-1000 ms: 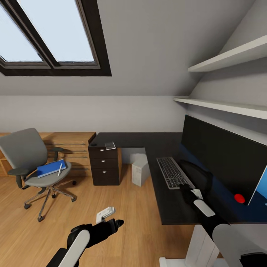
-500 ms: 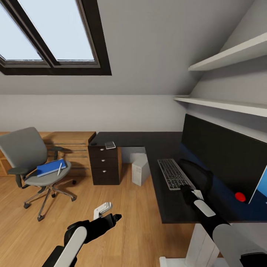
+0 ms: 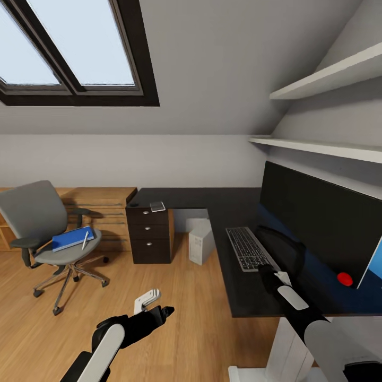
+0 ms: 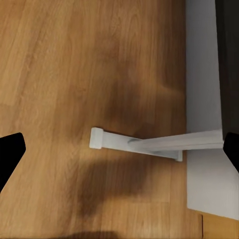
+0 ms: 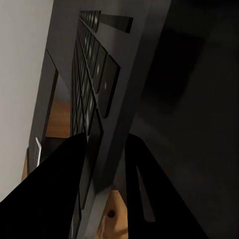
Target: In the bedroom, organize the workspace by keeping the computer under the desk, ensuring the monitor is on the desk, placing the keyboard on the desk next to the monitor, placing the mouse on the desk next to the keyboard, moving the folder from the swivel chair onto the desk next to the mouse, stacking the notebook on top of the folder with the pen on top of the notebook, and positioning the swivel chair next to the desk.
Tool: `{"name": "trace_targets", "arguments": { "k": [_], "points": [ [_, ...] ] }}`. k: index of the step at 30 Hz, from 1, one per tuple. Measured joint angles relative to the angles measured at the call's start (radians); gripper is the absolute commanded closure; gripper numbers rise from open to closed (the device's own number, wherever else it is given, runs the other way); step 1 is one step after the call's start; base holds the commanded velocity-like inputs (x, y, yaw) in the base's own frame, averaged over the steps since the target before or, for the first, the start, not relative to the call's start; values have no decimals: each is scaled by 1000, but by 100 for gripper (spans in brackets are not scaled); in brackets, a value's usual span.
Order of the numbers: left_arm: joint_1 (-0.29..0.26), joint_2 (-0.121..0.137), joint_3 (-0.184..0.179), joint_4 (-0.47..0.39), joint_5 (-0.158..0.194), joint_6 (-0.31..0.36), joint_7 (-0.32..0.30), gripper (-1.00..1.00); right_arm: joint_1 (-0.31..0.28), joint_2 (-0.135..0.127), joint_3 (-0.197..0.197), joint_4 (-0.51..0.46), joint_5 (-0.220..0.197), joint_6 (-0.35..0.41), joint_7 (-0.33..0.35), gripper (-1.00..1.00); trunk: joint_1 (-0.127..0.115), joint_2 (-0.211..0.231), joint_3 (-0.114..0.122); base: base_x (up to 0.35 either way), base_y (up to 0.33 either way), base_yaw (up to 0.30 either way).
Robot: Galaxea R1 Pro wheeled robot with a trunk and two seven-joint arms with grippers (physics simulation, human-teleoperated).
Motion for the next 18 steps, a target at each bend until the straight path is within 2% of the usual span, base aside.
{"name": "trace_targets", "arguments": {
  "k": [4, 18],
  "points": [
    [0, 2, -2, 2, 0, -1, -4, -100, 0, 0, 0, 0, 0, 0, 0, 100, 0, 0, 0, 7, -2, 0],
    [0, 4, -2, 5, 0, -1, -3, -100, 0, 0, 0, 0, 0, -1, 0, 100, 0, 0, 0, 127, -51, 0]
  ]
}}
